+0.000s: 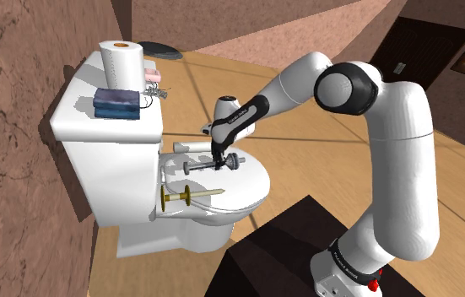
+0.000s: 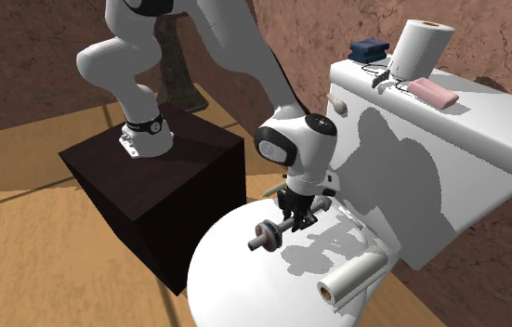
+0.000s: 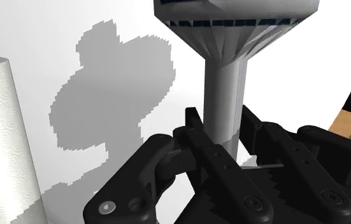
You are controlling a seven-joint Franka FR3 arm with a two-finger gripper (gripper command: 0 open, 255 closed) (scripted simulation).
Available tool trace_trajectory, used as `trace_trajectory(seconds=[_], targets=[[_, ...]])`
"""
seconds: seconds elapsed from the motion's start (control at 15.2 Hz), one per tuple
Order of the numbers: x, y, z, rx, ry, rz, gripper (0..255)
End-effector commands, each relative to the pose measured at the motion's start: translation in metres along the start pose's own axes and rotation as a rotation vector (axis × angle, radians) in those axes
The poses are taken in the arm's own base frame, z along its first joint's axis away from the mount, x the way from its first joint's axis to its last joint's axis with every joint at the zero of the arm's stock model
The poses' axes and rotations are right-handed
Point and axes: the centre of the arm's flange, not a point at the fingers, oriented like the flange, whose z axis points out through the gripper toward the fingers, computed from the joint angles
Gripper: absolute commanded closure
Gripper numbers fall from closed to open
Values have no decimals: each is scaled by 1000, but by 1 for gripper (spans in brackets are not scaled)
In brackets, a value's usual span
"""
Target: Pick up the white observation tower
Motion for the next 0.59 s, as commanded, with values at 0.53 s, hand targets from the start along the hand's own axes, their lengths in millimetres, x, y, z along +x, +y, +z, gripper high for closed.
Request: trace_trajectory(seconds=[0.53], targets=[[-3, -1, -43, 0, 0, 0, 255]])
